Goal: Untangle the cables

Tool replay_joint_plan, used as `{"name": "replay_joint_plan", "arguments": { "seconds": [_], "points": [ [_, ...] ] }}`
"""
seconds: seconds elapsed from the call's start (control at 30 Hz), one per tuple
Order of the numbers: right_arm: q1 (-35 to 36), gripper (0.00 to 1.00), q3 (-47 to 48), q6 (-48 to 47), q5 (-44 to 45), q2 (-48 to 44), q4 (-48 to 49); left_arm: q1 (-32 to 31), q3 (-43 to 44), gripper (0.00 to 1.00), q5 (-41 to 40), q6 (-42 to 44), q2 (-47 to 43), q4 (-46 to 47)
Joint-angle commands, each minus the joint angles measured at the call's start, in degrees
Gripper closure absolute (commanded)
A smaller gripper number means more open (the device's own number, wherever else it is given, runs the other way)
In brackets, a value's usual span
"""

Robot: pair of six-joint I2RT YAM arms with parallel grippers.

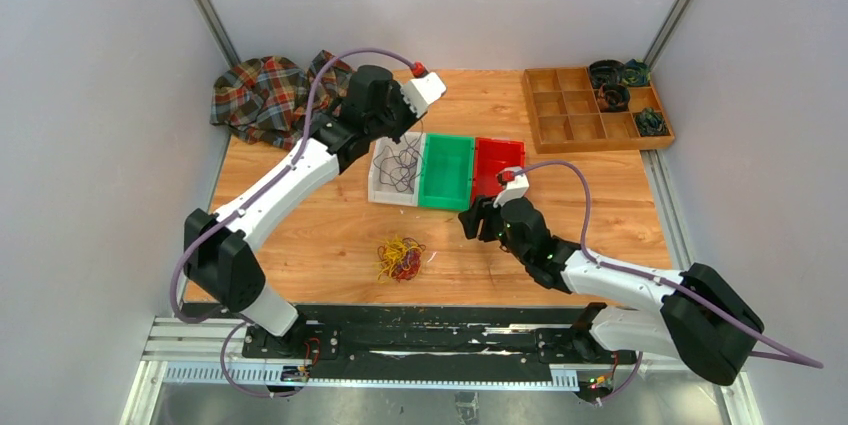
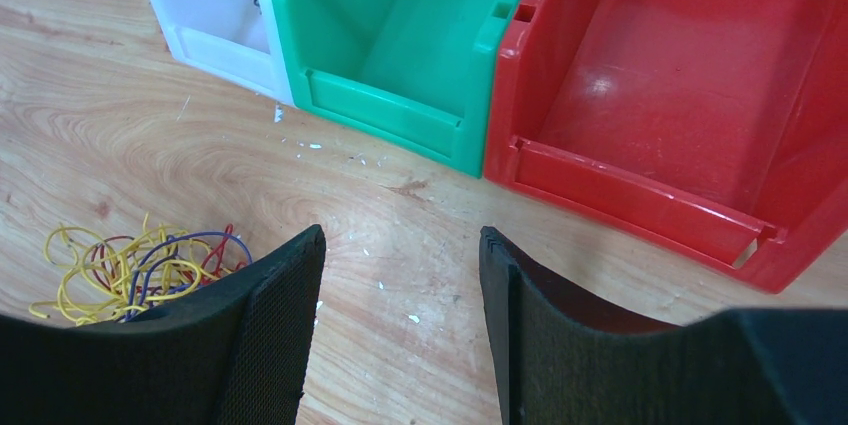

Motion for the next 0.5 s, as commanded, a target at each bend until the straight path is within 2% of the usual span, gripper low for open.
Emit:
{"name": "replay_joint_plan", "arguments": {
  "seconds": [0.0, 0.27, 0.47],
  "points": [
    [-1.44, 0.42, -1.27, 1.12, 0.07, -0.78, 2.66, -0.38, -1.23, 1.0, -2.47, 3.68, 2.76, -1.35],
    [-2.0, 0.41, -1.67, 1.32, -0.63, -0.29, 3.74, -0.23, -2.13, 1.0, -9.85, 12.66, 9.36, 1.17],
    [-2.37, 0.41, -1.71, 1.54, -1.0, 0.31, 4.31, 0.49, -5.56, 1.0, -10.05, 13.97, 11.66, 3.8]
  ]
}}
